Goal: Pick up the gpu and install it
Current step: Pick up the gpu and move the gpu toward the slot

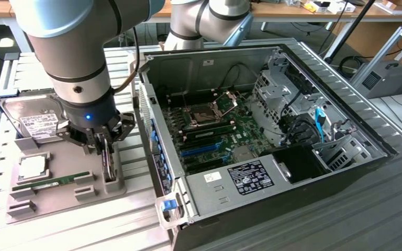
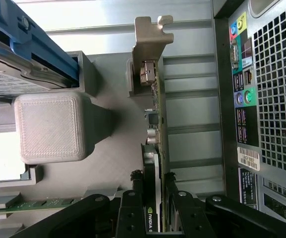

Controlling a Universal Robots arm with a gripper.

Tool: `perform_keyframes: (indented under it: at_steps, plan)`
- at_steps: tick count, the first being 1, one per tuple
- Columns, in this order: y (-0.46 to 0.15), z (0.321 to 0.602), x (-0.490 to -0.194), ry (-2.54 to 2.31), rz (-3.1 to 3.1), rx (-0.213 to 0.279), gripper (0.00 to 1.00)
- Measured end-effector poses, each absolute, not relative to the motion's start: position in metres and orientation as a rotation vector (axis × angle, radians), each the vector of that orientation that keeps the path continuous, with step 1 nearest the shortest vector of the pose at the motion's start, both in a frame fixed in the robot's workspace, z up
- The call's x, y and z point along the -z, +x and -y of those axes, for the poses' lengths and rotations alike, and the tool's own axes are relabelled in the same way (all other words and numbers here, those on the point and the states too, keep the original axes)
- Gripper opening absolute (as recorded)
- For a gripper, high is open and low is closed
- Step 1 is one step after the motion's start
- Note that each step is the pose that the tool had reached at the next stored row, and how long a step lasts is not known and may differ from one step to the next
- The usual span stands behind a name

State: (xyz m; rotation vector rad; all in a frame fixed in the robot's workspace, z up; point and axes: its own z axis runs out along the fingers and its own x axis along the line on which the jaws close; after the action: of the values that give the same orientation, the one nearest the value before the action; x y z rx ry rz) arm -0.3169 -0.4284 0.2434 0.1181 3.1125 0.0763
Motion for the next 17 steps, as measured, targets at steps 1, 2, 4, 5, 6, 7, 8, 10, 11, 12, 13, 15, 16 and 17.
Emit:
perform_keyframes:
  at_steps: [1, 2, 4, 5, 6, 7, 8, 10, 11, 12, 13, 15, 16, 17]
  plan:
    - [-0.317, 0.428, -0.243, 0.118, -3.113, -0.076, 0.27]
    - [-0.317, 0.428, -0.244, 0.118, -3.112, -0.076, 0.27]
    - [-0.317, 0.428, -0.247, 0.118, -3.112, -0.076, 0.27]
    - [-0.317, 0.428, -0.248, 0.118, -3.112, -0.076, 0.27]
    - [-0.317, 0.428, -0.251, 0.118, -3.113, -0.076, 0.27]
    - [-0.317, 0.428, -0.254, 0.118, -3.113, -0.076, 0.27]
    - [-0.317, 0.428, -0.255, 0.118, -3.113, -0.076, 0.27]
    - [-0.317, 0.428, -0.261, 0.118, -3.112, -0.076, 0.27]
    - [-0.317, 0.428, -0.263, 0.118, -3.112, -0.076, 0.27]
    - [-0.317, 0.428, -0.266, 0.118, -3.112, -0.076, 0.27]
    - [-0.317, 0.428, -0.269, 0.118, -3.113, -0.076, 0.27]
    - [-0.317, 0.428, -0.275, 0.118, -3.113, -0.076, 0.27]
    - [-0.317, 0.428, -0.28, 0.118, -3.113, -0.076, 0.27]
    - [-0.317, 0.428, -0.284, 0.118, -3.112, -0.076, 0.27]
